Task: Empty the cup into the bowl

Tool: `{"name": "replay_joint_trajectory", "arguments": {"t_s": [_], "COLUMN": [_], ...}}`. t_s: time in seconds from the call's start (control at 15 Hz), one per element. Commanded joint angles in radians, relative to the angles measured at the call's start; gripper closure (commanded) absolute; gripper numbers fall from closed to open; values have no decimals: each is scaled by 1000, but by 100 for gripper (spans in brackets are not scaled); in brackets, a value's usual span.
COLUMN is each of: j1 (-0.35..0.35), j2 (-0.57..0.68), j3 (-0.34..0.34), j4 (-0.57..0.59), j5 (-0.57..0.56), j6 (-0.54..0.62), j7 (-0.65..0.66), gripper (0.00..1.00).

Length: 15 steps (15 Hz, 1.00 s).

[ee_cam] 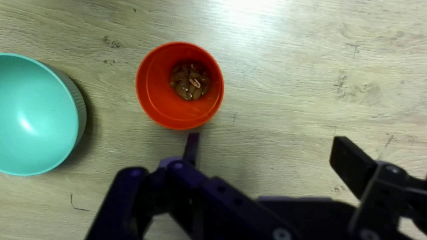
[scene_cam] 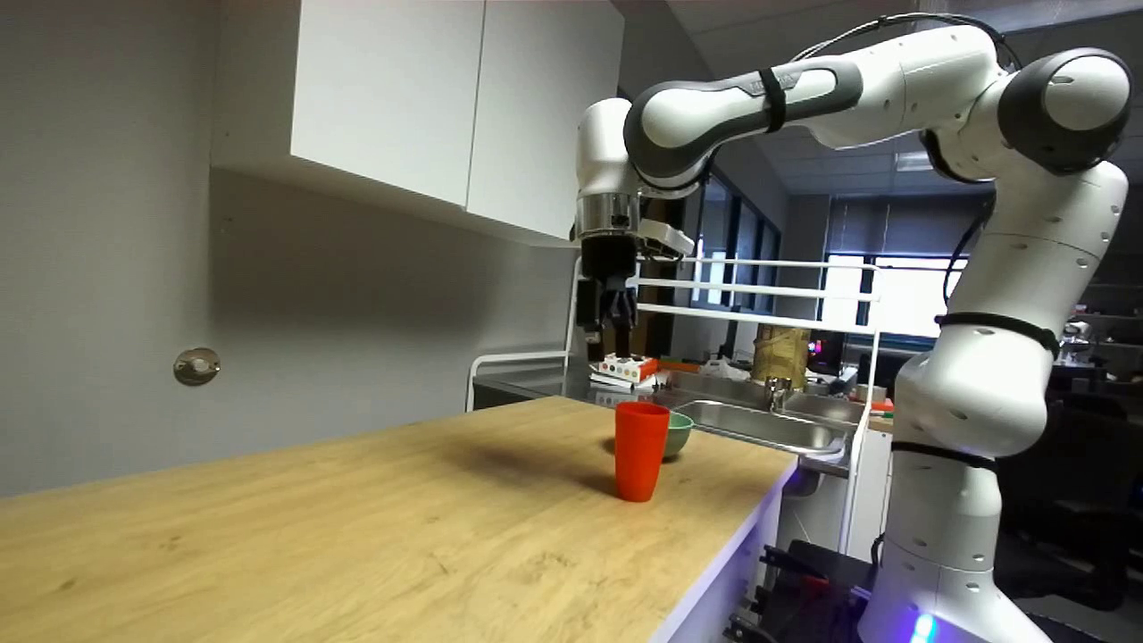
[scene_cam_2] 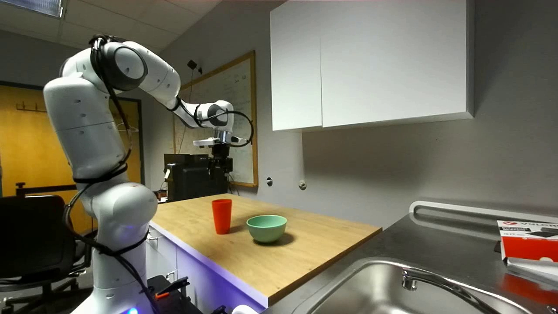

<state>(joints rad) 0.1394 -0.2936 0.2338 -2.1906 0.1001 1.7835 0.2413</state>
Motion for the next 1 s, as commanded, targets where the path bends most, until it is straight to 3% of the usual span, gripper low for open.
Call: {"name": "replay_joint_trajectory", "arguments": {"t_s": [0.0,0.93], "j1": [3,-13], "j2": [6,92], "j3": [-10,-69], "j4": [-2,-93], "j5": [-7,106], "j6": [8,98], "j7": [9,10], "gripper": [0,0]}}
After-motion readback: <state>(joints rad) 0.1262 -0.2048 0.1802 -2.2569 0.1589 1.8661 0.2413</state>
